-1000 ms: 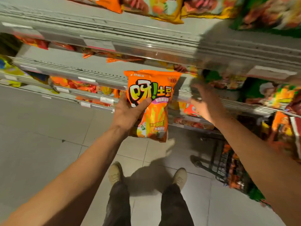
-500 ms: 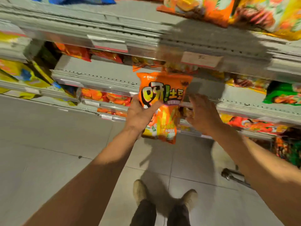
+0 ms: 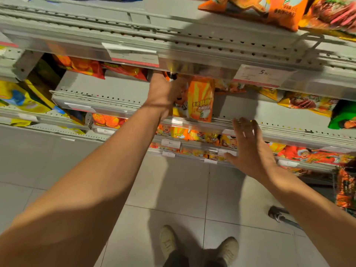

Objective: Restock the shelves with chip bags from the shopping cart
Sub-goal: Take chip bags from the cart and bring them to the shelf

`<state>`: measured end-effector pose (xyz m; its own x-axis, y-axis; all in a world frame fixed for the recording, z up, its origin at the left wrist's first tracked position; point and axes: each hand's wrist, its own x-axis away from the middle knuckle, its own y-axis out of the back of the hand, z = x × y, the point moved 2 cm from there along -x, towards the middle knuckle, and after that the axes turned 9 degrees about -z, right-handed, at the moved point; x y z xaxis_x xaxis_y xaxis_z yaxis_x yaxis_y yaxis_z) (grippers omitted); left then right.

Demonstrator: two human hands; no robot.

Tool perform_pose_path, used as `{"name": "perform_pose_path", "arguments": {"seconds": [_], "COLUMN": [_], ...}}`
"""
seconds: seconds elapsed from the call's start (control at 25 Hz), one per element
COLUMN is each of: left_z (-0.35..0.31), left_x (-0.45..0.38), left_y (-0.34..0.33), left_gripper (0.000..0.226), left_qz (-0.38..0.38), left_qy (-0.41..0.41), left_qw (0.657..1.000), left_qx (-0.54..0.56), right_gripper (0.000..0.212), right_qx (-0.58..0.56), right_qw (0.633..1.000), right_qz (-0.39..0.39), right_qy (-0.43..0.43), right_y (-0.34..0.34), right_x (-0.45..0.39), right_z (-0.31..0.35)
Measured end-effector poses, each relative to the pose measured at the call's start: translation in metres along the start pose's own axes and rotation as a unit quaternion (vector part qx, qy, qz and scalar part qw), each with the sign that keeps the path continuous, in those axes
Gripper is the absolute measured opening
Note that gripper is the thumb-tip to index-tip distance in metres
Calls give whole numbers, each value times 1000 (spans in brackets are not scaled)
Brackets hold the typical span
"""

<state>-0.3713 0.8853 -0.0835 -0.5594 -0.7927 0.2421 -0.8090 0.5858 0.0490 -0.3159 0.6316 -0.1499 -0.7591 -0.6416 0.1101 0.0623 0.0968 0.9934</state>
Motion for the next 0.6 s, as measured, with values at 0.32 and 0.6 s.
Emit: {"name": "perform_pose_path", "arguments": {"seconds": [0.32,0.6], "left_z": [14,20], "left_x": [-36,-47], "left_y": [-11,-20], "left_gripper": [20,35], "left_qz": [-11,44], "left_qy": [10,-91], "left_qw": [996,981], "left_qx": [90,-164], "right_gripper": [109,104], "right_qx": [59,53], "right_qw": [994,990], "right_qz": [-75,-123], "right_qy": [45,44], "right_y": [0,0], "right_x": [3,4], "right_z": [9,7]}}
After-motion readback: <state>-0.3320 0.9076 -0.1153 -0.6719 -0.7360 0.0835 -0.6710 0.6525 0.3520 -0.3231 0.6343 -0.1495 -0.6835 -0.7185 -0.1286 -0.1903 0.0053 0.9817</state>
